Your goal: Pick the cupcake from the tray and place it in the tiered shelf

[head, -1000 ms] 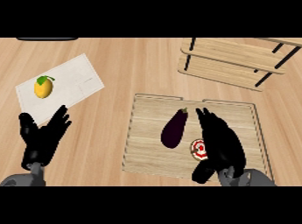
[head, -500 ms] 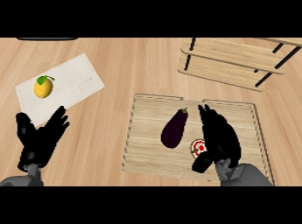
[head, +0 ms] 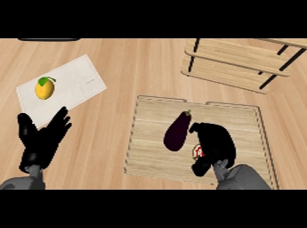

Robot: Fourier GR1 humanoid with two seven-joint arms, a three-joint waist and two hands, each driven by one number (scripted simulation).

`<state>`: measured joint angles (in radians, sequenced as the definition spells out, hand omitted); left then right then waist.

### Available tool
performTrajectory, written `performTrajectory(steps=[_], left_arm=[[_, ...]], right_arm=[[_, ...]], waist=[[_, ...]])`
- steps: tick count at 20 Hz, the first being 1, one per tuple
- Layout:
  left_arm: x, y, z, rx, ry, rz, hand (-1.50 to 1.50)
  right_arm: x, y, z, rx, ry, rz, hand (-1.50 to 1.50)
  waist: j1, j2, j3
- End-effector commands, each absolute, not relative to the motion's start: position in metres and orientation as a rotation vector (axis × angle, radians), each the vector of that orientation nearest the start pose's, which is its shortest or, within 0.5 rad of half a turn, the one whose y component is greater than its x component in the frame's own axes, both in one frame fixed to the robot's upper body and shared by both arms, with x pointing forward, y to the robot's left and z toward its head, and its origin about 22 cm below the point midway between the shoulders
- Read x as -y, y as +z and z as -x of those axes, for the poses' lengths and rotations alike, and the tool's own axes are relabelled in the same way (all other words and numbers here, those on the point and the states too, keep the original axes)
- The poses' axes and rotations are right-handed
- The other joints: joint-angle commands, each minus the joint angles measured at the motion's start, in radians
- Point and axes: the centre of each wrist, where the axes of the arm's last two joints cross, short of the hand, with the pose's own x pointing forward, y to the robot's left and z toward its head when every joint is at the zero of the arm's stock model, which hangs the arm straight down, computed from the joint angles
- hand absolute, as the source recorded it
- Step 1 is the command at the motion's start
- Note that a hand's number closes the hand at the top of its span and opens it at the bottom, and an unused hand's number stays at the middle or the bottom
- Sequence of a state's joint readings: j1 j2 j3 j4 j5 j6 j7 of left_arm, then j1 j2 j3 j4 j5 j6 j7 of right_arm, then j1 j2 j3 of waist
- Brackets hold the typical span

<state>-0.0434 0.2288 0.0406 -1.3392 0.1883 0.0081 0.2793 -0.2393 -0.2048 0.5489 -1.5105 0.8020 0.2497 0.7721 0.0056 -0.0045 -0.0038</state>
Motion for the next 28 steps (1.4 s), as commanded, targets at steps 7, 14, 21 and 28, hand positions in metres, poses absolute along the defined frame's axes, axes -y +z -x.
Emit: performTrajectory(steps=[7, 14, 21, 28], left_arm=[[-0.316, -0.035, -0.246, 1.097, 0.039, -0.098, 0.00], [-0.292, -0.024, -0.248, 1.105, 0.058, -0.076, 0.00], [-0.293, -0.022, -0.260, 1.117, 0.048, -0.071, 0.00], [-0.289, -0.028, -0.246, 1.113, 0.044, -0.093, 0.00]], right_arm=[[0.112, 0.010, -0.232, 1.016, 1.209, 0.630, 1.50], [0.100, 0.044, -0.244, 1.219, 1.050, 0.649, 1.50], [0.071, 0.095, -0.284, 1.336, 0.750, 0.719, 1.50], [0.070, 0.189, -0.274, 1.465, 0.536, 0.930, 1.50]], waist=[[-0.006, 0.004, 0.004], [-0.001, 0.004, 0.004], [0.001, 0.004, 0.004], [-0.010, -0.002, 0.003]])
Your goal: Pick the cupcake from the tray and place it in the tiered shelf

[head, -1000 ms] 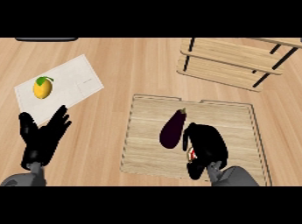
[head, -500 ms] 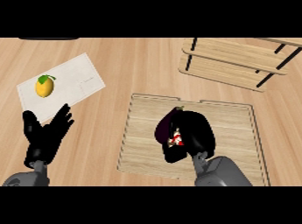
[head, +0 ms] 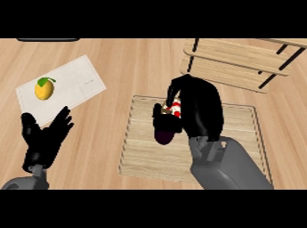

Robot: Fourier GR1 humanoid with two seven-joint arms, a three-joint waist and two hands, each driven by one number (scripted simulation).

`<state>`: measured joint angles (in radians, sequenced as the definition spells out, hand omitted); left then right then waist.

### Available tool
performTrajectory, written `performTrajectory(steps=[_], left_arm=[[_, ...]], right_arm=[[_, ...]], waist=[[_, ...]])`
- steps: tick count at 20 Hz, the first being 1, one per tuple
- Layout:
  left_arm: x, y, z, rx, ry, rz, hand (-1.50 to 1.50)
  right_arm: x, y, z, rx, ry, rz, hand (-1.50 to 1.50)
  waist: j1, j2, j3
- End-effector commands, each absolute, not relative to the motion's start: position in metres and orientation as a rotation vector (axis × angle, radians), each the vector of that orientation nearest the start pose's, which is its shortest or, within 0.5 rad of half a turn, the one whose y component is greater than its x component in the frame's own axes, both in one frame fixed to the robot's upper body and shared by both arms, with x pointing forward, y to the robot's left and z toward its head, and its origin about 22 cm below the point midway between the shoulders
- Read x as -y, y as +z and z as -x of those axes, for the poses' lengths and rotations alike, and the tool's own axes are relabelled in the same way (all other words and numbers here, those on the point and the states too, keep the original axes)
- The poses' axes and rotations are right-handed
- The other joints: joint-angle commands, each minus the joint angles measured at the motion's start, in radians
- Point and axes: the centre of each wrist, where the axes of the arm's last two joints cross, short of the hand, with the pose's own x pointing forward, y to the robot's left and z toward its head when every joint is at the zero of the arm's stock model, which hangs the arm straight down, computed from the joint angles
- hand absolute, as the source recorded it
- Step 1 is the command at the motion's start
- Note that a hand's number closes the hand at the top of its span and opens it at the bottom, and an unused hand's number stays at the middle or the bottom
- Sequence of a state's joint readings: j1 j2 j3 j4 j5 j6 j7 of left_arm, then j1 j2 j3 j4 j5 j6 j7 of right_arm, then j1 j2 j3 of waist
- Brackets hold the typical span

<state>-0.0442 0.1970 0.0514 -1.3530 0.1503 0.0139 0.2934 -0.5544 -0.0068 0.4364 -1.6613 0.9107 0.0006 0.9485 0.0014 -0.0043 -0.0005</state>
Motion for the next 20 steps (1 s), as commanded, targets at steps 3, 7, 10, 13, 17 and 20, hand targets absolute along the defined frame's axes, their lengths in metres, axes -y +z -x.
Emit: performTrajectory(steps=[3, 7, 10, 13, 17, 20], left_arm=[[-0.296, -0.027, -0.244, 1.118, 0.045, -0.109, 0.00], [-0.299, -0.035, -0.238, 1.102, 0.051, -0.084, 0.00], [-0.305, -0.021, -0.248, 1.121, 0.060, -0.095, 0.00], [-0.299, -0.025, -0.251, 1.111, 0.031, -0.116, 0.00], [-0.295, -0.038, -0.255, 1.105, 0.035, -0.104, 0.00], [-0.291, -0.026, -0.252, 1.110, 0.034, -0.117, 0.00]], right_arm=[[0.066, 0.232, -0.266, 1.452, 0.513, 0.975, 1.50], [0.085, 0.282, -0.267, 1.477, 0.430, 1.024, 1.50], [0.111, 0.299, -0.285, 1.476, 0.410, 1.032, 1.50], [0.118, 0.324, -0.293, 1.477, 0.358, 1.051, 1.50], [0.128, 0.352, -0.303, 1.481, 0.303, 1.050, 1.50], [0.158, 0.369, -0.324, 1.484, 0.272, 1.045, 1.50]], waist=[[-0.002, -0.001, 0.000], [-0.003, -0.001, -0.001], [0.000, 0.001, 0.000], [0.000, 0.001, 0.000], [-0.003, 0.003, -0.001], [0.004, 0.003, 0.000]])
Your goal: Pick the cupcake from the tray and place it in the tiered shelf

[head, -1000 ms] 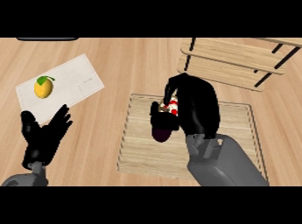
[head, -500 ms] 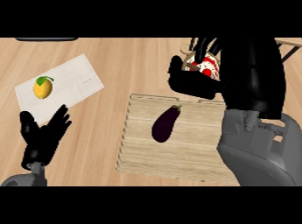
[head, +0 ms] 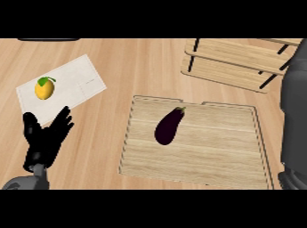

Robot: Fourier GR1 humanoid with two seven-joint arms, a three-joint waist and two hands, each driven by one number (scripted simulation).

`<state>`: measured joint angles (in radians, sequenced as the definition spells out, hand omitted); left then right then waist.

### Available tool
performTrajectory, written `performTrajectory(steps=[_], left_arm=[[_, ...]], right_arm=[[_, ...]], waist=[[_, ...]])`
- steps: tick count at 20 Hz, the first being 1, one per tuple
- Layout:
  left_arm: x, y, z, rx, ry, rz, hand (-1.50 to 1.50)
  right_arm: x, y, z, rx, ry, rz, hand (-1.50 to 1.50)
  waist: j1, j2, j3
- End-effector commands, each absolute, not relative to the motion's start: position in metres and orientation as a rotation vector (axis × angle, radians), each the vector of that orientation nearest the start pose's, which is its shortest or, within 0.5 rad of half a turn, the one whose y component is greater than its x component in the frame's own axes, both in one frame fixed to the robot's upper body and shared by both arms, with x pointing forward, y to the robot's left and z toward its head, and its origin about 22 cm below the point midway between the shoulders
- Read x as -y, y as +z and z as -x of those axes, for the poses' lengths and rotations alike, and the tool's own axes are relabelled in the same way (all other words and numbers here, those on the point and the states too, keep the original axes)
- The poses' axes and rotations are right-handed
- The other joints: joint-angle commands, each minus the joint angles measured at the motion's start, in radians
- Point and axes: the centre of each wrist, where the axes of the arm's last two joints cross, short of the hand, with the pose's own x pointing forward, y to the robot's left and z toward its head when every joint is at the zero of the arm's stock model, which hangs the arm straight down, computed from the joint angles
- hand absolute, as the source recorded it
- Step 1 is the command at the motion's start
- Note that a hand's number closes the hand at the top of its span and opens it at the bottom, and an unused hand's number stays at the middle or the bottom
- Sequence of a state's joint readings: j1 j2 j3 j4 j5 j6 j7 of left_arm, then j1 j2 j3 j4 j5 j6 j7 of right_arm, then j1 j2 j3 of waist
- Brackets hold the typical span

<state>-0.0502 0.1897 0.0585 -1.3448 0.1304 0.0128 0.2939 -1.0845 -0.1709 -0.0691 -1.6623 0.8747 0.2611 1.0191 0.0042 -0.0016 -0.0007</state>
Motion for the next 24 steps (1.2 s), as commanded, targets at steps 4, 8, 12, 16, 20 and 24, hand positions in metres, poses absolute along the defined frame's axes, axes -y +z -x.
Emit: performTrajectory(steps=[4, 8, 12, 16, 20, 24], left_arm=[[-0.281, -0.038, -0.246, 1.118, 0.030, -0.080, 0.00], [-0.294, -0.023, -0.257, 1.111, 0.046, -0.083, 0.00], [-0.292, -0.029, -0.239, 1.116, 0.040, -0.091, 0.00], [-0.307, -0.024, -0.255, 1.127, 0.028, -0.095, 0.00], [-0.298, -0.023, -0.236, 1.115, 0.034, -0.103, 0.00], [-0.297, -0.036, -0.253, 1.110, 0.030, -0.075, 0.00]], right_arm=[[0.177, 0.379, -0.356, 1.471, 0.284, 1.092, 1.50], [0.222, 0.380, -0.377, 1.456, 0.326, 1.038, 1.50], [0.223, 0.351, -0.397, 1.410, 0.405, 1.061, 1.50], [0.217, 0.344, -0.419, 1.402, 0.447, 1.102, 1.50], [0.223, 0.323, -0.425, 1.402, 0.442, 1.110, 1.50], [0.240, 0.318, -0.442, 1.424, 0.447, 1.113, 1.50]], waist=[[0.007, 0.003, 0.000], [0.008, 0.005, 0.000], [0.012, 0.004, 0.000], [0.017, 0.008, 0.000], [0.013, 0.003, 0.001], [0.014, 0.008, 0.000]])
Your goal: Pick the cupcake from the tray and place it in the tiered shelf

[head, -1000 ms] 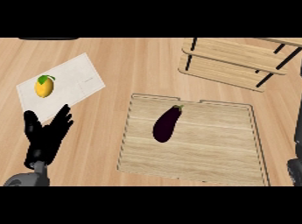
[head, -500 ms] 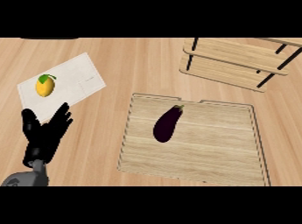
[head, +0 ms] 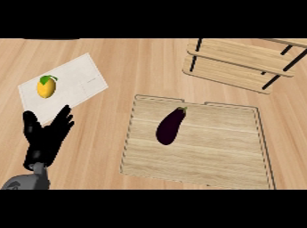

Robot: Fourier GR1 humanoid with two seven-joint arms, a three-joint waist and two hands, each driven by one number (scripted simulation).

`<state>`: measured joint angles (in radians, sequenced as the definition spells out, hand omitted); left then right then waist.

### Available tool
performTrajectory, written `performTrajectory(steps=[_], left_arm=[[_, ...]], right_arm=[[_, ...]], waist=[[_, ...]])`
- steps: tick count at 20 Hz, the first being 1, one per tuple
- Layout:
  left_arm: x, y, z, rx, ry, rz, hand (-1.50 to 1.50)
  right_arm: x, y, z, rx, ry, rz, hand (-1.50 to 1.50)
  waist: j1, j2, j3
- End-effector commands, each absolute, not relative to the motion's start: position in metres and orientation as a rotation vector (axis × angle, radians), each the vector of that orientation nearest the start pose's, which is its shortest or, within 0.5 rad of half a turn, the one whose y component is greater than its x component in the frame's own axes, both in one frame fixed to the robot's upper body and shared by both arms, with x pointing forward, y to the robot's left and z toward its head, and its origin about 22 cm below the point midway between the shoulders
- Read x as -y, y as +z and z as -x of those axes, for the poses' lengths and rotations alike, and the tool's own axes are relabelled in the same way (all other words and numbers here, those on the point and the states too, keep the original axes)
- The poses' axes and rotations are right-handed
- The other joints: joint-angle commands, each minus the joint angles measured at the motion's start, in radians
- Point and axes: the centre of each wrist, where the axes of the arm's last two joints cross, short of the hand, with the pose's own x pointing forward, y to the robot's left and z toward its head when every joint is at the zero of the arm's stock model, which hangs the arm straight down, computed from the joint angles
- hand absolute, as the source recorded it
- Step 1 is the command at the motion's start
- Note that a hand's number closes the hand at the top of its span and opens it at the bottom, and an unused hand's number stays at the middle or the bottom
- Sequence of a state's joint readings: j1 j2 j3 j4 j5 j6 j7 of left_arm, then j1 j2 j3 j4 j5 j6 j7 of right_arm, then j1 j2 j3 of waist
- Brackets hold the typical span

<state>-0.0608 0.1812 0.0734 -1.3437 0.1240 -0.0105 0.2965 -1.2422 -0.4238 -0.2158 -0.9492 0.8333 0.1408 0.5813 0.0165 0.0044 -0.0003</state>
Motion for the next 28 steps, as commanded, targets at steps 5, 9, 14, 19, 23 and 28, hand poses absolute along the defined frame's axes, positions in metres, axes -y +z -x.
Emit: performTrajectory(steps=[5, 9, 14, 19, 23, 28], left_arm=[[-0.283, -0.035, -0.250, 1.110, 0.042, -0.078, 0.00], [-0.304, -0.029, -0.256, 1.121, 0.022, -0.076, 0.00], [-0.264, -0.027, -0.260, 1.118, 0.027, -0.061, 0.00], [-0.292, -0.020, -0.249, 1.114, 0.013, -0.079, 0.00], [-0.284, -0.031, -0.242, 1.115, 0.033, -0.070, 0.00], [-0.287, -0.026, -0.254, 1.113, 0.034, -0.078, 0.00]], right_arm=[[0.250, 0.316, -0.453, 1.420, 0.438, 1.131, 1.50], [0.251, 0.296, -0.459, 1.470, 0.436, 1.122, 1.50], [0.274, 0.300, -0.460, 1.485, 0.464, 1.106, 1.50], [0.255, 0.306, -0.464, 1.393, 0.564, 1.200, 1.50], [0.269, 0.313, -0.461, 1.476, 0.248, 1.051, -1.50], [0.277, 0.305, -0.462, 1.559, 0.050, 0.964, -1.50]], waist=[[0.006, 0.001, 0.000], [0.003, 0.002, 0.000], [0.005, 0.003, 0.000], [0.010, 0.000, 0.000], [0.009, 0.001, 0.000], [0.006, 0.003, 0.001]])
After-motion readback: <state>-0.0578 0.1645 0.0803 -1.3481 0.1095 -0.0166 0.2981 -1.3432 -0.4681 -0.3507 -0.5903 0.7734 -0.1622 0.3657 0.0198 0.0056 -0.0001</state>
